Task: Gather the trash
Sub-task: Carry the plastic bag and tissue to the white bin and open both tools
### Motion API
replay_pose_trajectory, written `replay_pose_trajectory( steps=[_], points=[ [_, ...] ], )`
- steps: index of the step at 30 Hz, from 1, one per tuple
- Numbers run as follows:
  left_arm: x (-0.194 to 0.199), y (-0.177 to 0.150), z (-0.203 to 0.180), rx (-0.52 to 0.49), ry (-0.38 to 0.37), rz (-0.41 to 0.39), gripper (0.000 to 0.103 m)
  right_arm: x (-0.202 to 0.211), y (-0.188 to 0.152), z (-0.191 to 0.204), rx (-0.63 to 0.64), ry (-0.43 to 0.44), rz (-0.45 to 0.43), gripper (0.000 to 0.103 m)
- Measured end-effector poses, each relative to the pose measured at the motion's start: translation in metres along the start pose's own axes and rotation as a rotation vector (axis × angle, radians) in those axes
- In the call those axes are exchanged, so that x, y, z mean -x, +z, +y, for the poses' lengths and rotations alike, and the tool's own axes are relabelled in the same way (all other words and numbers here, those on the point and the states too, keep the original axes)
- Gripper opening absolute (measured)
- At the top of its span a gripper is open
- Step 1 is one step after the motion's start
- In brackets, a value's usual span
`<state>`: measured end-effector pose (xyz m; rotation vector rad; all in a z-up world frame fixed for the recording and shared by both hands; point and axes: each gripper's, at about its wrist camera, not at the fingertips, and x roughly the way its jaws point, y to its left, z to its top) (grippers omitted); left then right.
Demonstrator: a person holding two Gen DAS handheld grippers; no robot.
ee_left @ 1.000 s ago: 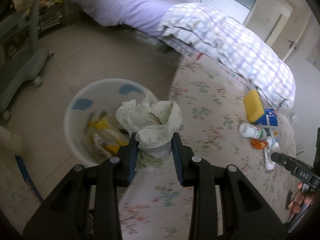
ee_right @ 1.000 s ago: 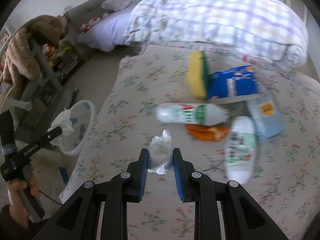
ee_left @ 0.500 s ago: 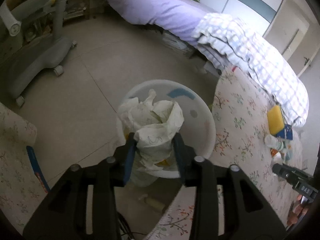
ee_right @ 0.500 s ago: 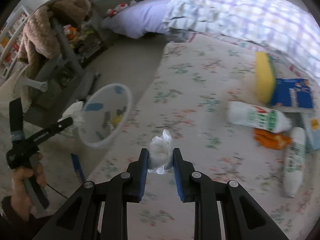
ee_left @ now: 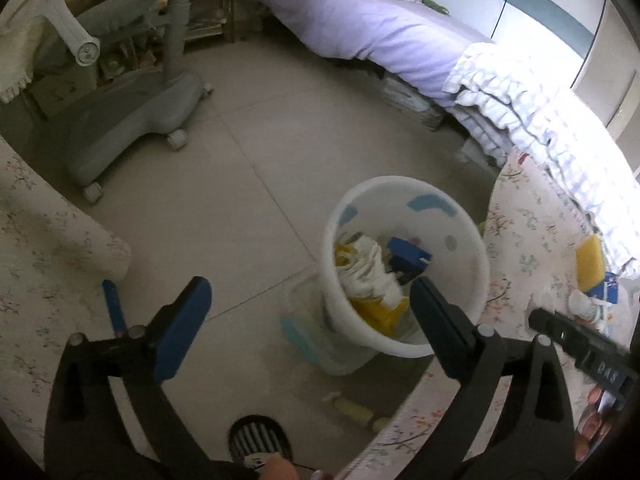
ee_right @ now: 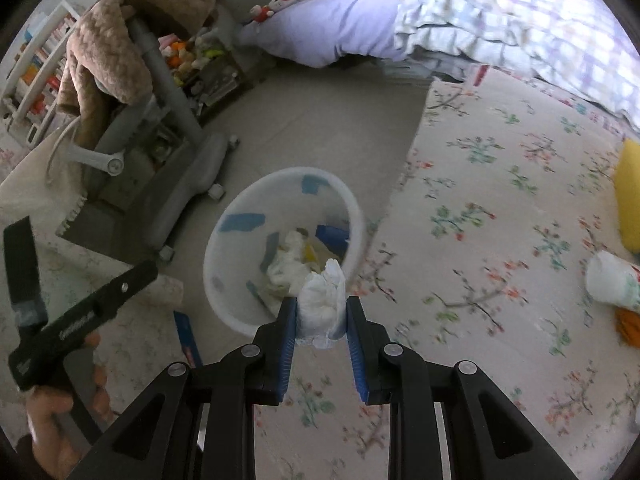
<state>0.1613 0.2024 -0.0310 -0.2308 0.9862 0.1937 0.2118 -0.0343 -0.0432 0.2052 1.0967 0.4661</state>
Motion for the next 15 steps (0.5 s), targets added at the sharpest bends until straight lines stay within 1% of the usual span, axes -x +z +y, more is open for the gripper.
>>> replay_pose_trajectory(
  steps=[5, 15],
  points=[
    [0.0, 0.0, 0.006, -0.017, 0.018, 0.009, 0.099, -0.018, 0.011, 0.01, 0.003, -0.002, 0.004, 0.026],
    [0.003, 0.002, 0.013, -0.008, 0.025, 0.01, 0.1, -0.032, 0.024, 0.025, 0.023, -0.001, -0.012, 0.028]
  ],
)
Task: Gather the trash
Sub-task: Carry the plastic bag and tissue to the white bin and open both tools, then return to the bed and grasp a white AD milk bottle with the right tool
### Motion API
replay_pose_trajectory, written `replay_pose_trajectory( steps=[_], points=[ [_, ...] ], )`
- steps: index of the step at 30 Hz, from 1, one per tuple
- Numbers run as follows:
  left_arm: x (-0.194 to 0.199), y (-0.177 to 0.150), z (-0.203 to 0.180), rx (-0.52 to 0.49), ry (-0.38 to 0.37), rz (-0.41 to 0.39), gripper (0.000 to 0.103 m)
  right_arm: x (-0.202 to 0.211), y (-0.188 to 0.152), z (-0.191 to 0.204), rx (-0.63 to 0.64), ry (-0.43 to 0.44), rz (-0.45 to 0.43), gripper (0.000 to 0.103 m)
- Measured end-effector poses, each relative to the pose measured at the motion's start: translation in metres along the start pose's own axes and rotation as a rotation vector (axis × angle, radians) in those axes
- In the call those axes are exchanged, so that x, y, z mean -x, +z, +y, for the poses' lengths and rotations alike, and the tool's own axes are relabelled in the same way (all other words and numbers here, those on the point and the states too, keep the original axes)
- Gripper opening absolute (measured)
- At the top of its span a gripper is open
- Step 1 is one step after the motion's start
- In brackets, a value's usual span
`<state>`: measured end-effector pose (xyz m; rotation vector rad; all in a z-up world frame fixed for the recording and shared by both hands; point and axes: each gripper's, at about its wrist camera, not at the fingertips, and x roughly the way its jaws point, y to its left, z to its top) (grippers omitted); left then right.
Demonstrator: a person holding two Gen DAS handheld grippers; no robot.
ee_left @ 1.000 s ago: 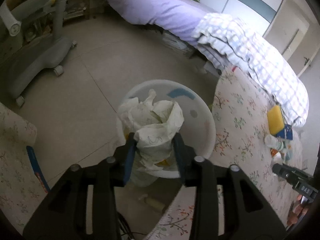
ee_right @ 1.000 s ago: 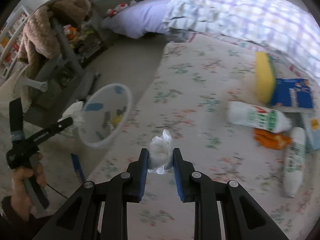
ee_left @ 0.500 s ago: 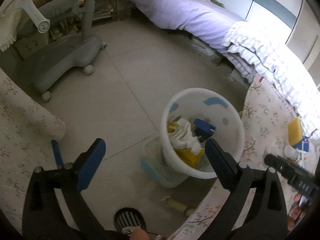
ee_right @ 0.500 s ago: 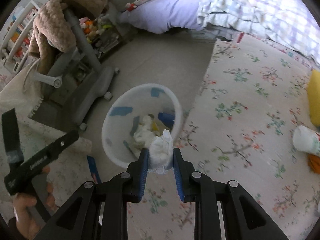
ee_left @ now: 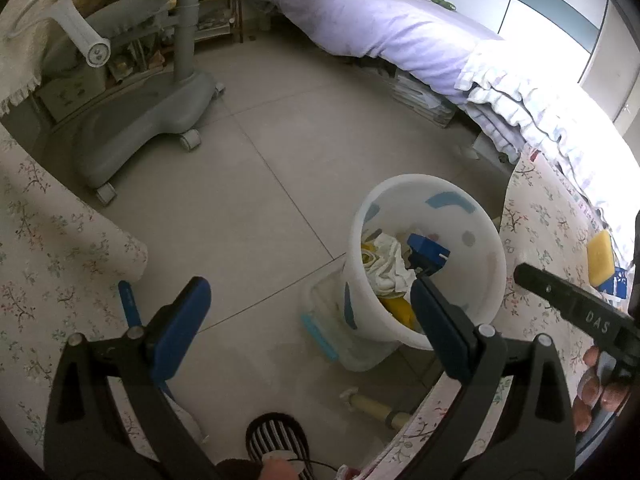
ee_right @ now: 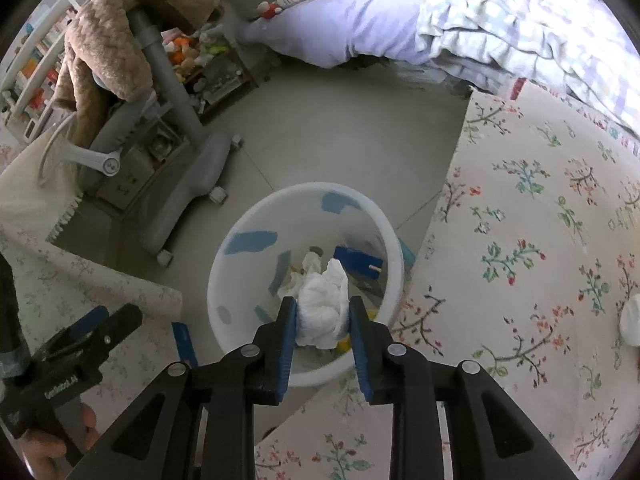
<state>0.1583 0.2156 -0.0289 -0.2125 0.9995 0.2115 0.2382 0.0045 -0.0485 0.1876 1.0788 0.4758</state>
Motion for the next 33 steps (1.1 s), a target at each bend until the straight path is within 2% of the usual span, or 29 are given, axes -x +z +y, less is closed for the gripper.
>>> replay_pose_trajectory(
  steps=[1, 2, 3, 4, 5, 7, 17, 29, 33],
  points=[
    [0.0, 0.0, 0.0, 0.0, 0.0, 0.002, 0.1, 0.0, 0.001, 0.001, 0.0, 0.011, -0.009, 0.029],
    [0.0, 0.0, 0.0, -0.001, 0.001, 0.003, 0.1, 0.0, 0.003, 0.001, -0.004, 0.02, -0.012, 0.038],
    [0.0, 0.0, 0.0, -0.005, 0.001, 0.004, 0.1, -0.001, 0.005, 0.001, -0.011, 0.024, -0.012, 0.048],
    [0.0, -0.001, -0.001, -0.009, 0.001, 0.004, 0.1, 0.002, 0.005, 0.0, -0.026, 0.023, -0.017, 0.073],
    [0.0, -0.001, -0.002, -0.018, 0.002, 0.005, 0.1, 0.006, 0.005, -0.001, -0.036, 0.026, -0.035, 0.079],
    [0.002, -0.002, -0.005, -0.028, 0.003, 0.004, 0.1, 0.013, 0.005, -0.002, -0.029, 0.025, -0.046, 0.079],
    [0.004, -0.009, -0.026, -0.083, -0.02, 0.02, 0.1, 0.063, -0.016, -0.026, 0.031, -0.109, -0.059, 0.079],
    [0.006, -0.02, -0.091, -0.196, -0.062, 0.038, 0.1, 0.133, -0.051, -0.107, -0.036, -0.265, -0.073, 0.079],
    [0.004, -0.026, -0.119, -0.225, -0.103, 0.066, 0.1, 0.152, -0.061, -0.147, -0.099, -0.31, -0.058, 0.079]
  ],
)
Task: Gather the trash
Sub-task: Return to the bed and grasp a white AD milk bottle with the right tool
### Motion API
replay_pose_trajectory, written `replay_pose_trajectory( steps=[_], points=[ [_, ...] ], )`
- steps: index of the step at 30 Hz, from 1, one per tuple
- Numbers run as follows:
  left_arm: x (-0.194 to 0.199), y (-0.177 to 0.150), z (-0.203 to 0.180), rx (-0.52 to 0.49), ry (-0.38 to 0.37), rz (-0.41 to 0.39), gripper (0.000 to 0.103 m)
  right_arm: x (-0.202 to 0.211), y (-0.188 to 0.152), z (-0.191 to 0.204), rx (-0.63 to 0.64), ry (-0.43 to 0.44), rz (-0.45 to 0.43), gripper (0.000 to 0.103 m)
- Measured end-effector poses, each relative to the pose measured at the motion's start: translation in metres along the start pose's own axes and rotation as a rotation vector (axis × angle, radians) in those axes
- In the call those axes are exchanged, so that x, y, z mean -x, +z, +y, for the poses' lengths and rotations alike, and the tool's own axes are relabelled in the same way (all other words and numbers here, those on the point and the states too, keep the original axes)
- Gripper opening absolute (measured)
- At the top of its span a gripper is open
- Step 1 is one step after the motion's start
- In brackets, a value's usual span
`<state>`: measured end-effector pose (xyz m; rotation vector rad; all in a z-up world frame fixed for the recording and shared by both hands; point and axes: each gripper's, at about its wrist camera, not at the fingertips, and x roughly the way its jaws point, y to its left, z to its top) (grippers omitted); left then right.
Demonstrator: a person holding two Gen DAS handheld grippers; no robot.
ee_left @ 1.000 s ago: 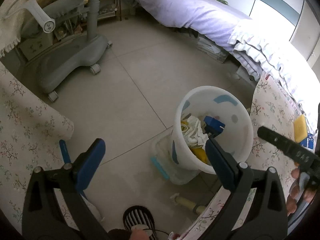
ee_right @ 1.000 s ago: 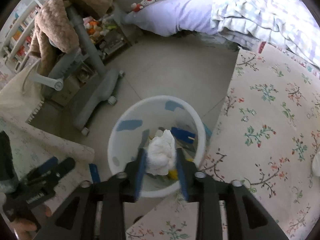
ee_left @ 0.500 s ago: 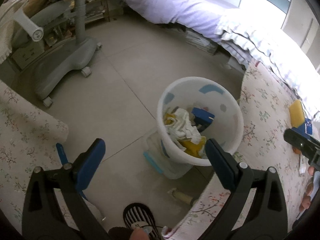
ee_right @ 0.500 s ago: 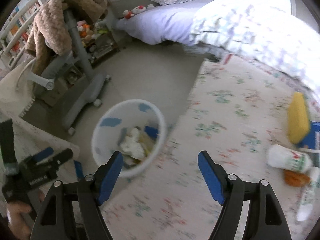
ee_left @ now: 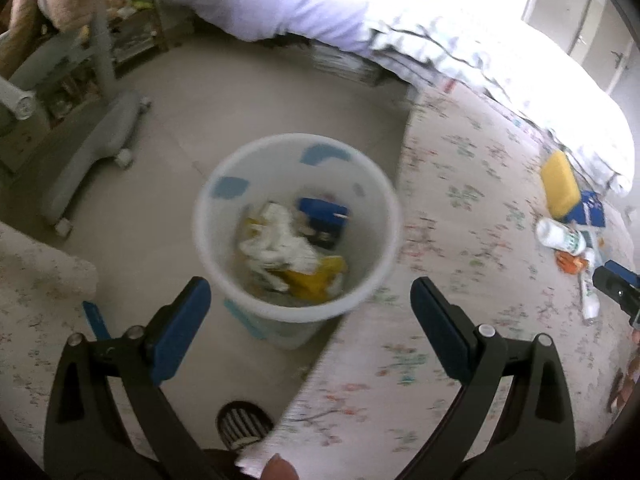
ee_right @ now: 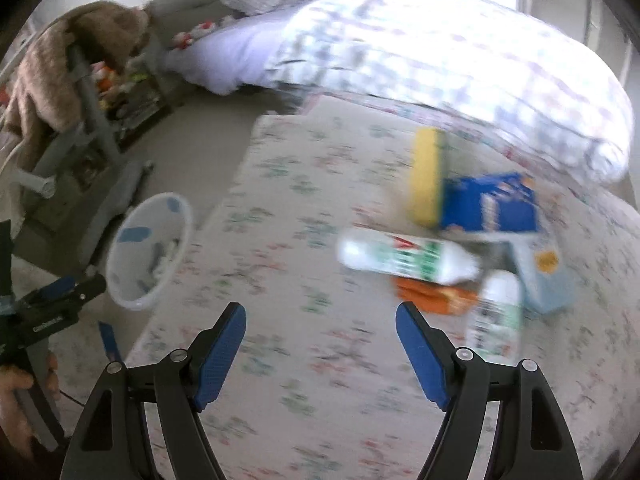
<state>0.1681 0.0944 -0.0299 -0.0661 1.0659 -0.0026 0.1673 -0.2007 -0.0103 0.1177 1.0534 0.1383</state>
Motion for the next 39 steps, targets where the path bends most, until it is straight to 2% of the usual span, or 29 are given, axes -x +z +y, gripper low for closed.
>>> replay_pose_trajectory(
  steps=[7, 11, 19, 25, 30, 33, 34, 36, 39],
  points=[
    [-0.009, 0.003, -0.048, -0.079, -0.022, 0.023, 0.1, 0.006, -0.004, -0.068, -0.094, -0.063, 0.023, 0.079],
    [-0.014, 0.006, -0.069, -0.101, -0.038, 0.038, 0.1, 0.014, -0.004, -0.097, -0.119, -0.059, 0.033, 0.079],
    [-0.022, 0.015, -0.118, -0.156, -0.087, 0.066, 0.1, 0.005, -0.012, -0.157, -0.282, -0.054, 0.115, 0.079],
    [-0.023, 0.024, -0.158, -0.218, -0.135, 0.043, 0.1, -0.019, -0.018, -0.157, -0.314, 0.023, 0.19, 0.079],
    [-0.032, 0.027, -0.187, -0.247, -0.165, 0.038, 0.1, -0.036, -0.02, -0.145, -0.269, 0.014, 0.227, 0.078],
    [-0.035, 0.028, -0.203, -0.276, -0.185, 0.029, 0.1, -0.041, -0.021, -0.145, -0.245, 0.01, 0.23, 0.063],
    [-0.037, 0.029, -0.206, -0.283, -0.194, 0.026, 0.1, -0.042, -0.019, -0.146, -0.232, 0.008, 0.226, 0.046],
    [-0.04, 0.028, -0.218, -0.311, -0.243, 0.021, 0.1, -0.041, -0.02, -0.151, -0.233, 0.02, 0.229, 0.046],
    [-0.044, 0.026, -0.236, -0.367, -0.252, 0.0, 0.098, -0.034, -0.024, -0.159, -0.223, 0.016, 0.227, 0.046]
  ],
)
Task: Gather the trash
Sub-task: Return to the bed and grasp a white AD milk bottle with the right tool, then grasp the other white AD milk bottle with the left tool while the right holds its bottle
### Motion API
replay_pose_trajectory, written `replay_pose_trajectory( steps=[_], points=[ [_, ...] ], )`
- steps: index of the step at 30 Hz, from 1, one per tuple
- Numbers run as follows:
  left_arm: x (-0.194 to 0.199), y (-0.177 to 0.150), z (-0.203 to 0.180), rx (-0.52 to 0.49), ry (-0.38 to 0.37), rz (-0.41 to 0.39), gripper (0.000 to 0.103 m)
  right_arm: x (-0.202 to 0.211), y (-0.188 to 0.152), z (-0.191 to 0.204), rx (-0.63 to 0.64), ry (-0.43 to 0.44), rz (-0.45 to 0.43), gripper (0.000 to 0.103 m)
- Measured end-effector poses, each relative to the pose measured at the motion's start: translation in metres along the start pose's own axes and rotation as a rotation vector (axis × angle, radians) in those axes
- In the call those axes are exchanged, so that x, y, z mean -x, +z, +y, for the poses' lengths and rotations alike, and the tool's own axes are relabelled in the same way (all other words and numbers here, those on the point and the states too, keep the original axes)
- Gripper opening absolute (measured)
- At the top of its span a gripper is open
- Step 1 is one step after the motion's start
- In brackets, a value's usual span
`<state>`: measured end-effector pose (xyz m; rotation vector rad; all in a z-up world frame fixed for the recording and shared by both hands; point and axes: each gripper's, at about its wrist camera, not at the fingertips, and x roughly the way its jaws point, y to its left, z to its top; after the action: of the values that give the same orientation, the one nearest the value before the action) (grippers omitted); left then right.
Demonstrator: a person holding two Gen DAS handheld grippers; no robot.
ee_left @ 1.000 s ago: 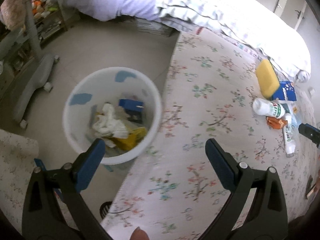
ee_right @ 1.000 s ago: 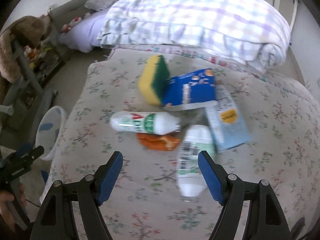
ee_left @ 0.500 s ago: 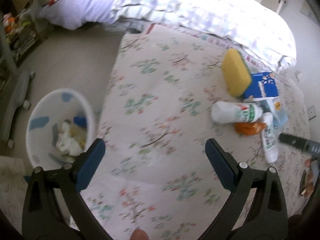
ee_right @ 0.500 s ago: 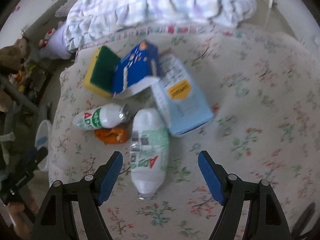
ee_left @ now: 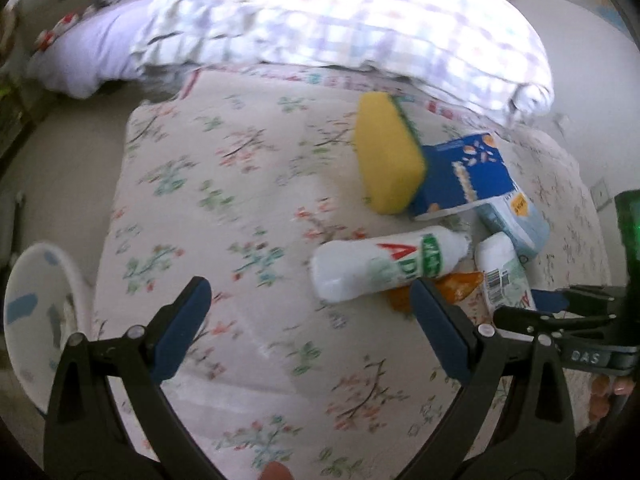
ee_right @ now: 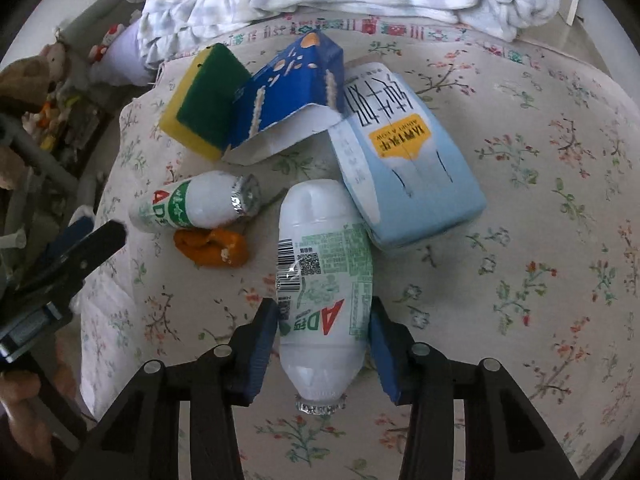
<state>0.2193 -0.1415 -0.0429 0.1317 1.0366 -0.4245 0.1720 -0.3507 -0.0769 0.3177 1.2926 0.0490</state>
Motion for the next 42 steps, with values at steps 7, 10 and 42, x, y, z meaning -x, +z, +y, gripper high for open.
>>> replay_pose_trajectory(
  steps=[7, 10, 42],
  points=[
    [-0.013, 0.016, -0.016, -0.055, -0.068, -0.048, 0.091, 0.028, -0.018, -0.028, -0.024, 0.023, -0.033, 0.045],
    [-0.02, 0.018, -0.021, -0.069, -0.117, -0.046, 0.082, 0.038, -0.026, -0.04, -0.046, 0.04, -0.042, 0.044],
    [0.016, -0.041, -0.007, -0.015, -0.109, 0.105, 0.037, 0.067, -0.046, 0.007, -0.018, 0.109, -0.135, 0.043]
  ],
)
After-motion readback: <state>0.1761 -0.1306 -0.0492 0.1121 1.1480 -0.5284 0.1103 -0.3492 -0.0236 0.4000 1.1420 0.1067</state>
